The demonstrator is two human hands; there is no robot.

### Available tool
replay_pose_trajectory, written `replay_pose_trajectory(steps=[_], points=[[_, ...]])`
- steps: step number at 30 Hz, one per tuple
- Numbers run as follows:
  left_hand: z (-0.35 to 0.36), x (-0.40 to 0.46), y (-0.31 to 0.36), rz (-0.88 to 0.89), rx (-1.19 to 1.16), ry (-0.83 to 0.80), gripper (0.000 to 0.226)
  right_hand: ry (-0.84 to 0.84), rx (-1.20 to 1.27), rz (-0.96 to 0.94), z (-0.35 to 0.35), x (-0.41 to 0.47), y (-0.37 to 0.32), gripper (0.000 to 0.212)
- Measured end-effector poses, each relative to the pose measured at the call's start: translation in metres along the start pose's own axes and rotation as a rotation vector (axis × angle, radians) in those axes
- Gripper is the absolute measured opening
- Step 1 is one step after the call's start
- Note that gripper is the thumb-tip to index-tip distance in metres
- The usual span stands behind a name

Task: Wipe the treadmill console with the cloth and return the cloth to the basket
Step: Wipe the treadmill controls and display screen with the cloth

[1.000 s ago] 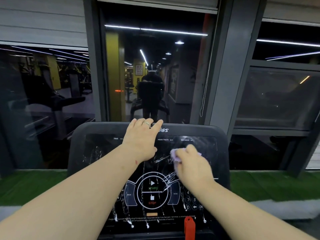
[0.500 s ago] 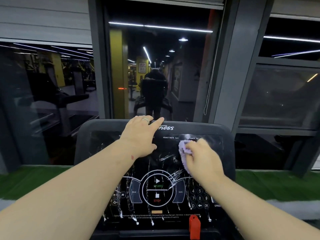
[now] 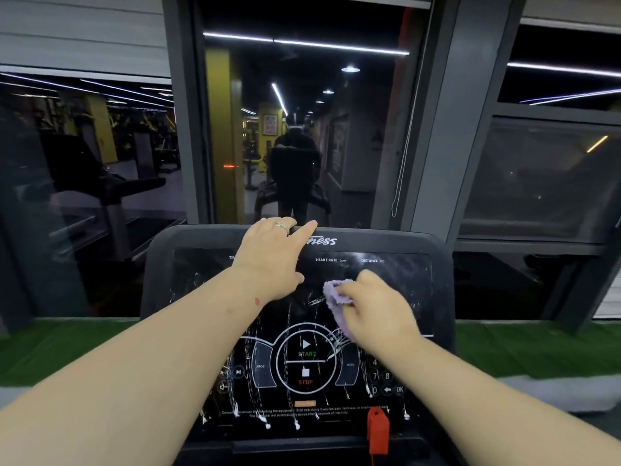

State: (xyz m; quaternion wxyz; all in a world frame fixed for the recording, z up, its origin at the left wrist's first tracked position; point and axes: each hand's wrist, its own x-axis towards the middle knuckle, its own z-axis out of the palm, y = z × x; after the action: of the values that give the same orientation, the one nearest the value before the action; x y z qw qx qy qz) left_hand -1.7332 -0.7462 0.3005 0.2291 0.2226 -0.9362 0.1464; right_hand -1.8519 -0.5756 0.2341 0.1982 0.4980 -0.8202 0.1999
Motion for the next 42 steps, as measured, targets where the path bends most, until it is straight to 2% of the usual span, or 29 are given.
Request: replay_pose_trajectory(steps=[3, 5, 6, 8, 9, 13, 18, 23, 25, 28, 32, 34, 38, 39, 42], points=[[0.002, 0.000, 0.000, -0.012, -0.003, 0.002, 0.097, 0.125, 0.034, 0.116, -0.005, -0.005, 0.012, 0.013], [0.005, 0.001, 0.003, -0.016, 0.004, 0.009, 0.097, 0.084, 0.046, 0.051, 0.009, -0.010, -0.006, 0.034], [0.006, 0.002, 0.004, -0.012, 0.004, 0.017, 0.097, 0.078, 0.022, 0.004, 0.015, -0.009, -0.013, 0.036], [0.005, 0.001, 0.000, 0.000, -0.009, 0.009, 0.097, 0.018, 0.017, -0.044, 0.007, -0.002, -0.018, 0.014], [0.004, 0.000, -0.003, 0.014, -0.016, -0.002, 0.097, -0.026, 0.006, -0.029, -0.001, 0.002, -0.011, 0.011], [0.006, -0.001, -0.011, 0.044, -0.060, -0.014, 0.097, 0.074, -0.009, 0.103, -0.010, -0.009, 0.009, 0.013], [0.007, 0.003, -0.012, 0.050, -0.064, 0.010, 0.102, -0.065, -0.001, -0.021, 0.006, -0.005, -0.016, 0.011], [0.010, -0.004, -0.023, 0.038, -0.048, 0.004, 0.102, 0.068, 0.003, 0.112, -0.002, -0.016, 0.009, 0.010], [0.011, -0.004, -0.020, 0.016, -0.058, 0.004, 0.100, 0.022, 0.001, 0.060, 0.014, -0.014, -0.006, 0.012], [0.009, -0.003, -0.018, 0.013, -0.054, 0.007, 0.101, -0.072, 0.025, -0.066, 0.014, -0.006, -0.020, 0.028], [0.009, -0.004, -0.021, 0.016, -0.067, -0.005, 0.101, -0.003, 0.023, -0.022, -0.006, -0.007, 0.006, 0.017], [0.011, -0.002, -0.019, 0.010, -0.061, 0.001, 0.102, -0.019, 0.003, 0.001, 0.001, -0.008, 0.000, 0.016], [0.012, -0.002, -0.022, 0.024, -0.064, 0.004, 0.103, -0.126, 0.011, -0.186, 0.012, 0.002, -0.033, 0.019], [0.012, -0.003, -0.024, 0.035, -0.066, -0.006, 0.104, -0.116, 0.013, -0.181, 0.003, 0.008, -0.033, 0.019], [0.012, -0.003, -0.029, 0.059, -0.081, -0.043, 0.106, 0.030, 0.007, -0.014, -0.011, 0.023, -0.014, 0.019]])
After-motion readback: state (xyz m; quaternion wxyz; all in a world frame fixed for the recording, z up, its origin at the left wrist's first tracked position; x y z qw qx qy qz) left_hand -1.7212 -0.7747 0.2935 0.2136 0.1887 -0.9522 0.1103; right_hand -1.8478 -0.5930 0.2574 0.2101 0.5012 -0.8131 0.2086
